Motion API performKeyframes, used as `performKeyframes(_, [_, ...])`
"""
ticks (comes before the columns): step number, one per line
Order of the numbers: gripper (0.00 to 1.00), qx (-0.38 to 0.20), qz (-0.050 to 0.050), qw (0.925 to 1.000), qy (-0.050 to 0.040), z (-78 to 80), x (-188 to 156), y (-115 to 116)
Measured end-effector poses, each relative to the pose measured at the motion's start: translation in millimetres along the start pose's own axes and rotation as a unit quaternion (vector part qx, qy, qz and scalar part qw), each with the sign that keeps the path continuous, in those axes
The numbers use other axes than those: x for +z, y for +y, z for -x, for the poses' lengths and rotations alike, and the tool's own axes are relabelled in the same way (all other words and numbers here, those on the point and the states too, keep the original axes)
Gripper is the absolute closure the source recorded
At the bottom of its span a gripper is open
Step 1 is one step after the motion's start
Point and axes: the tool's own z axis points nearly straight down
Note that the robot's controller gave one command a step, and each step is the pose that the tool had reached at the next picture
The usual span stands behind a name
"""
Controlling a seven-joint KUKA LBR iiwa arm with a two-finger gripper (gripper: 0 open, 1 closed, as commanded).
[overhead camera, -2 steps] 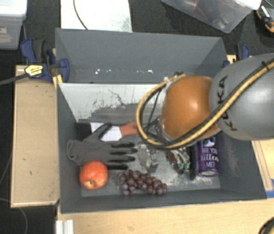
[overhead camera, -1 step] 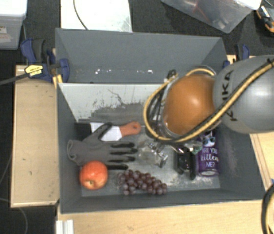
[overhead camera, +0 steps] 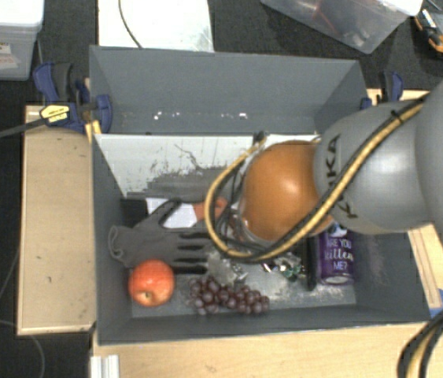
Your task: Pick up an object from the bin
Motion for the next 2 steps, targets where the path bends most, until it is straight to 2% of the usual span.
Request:
performKeyframes(1, [1.00,-0.068,-0.001,0.9977,-0.0015,-23.6,19.6,-62.1])
performKeyframes(2, [1.00,0.009,0.000,1.0000,-0.0028,-14.9,12.2,-53.0])
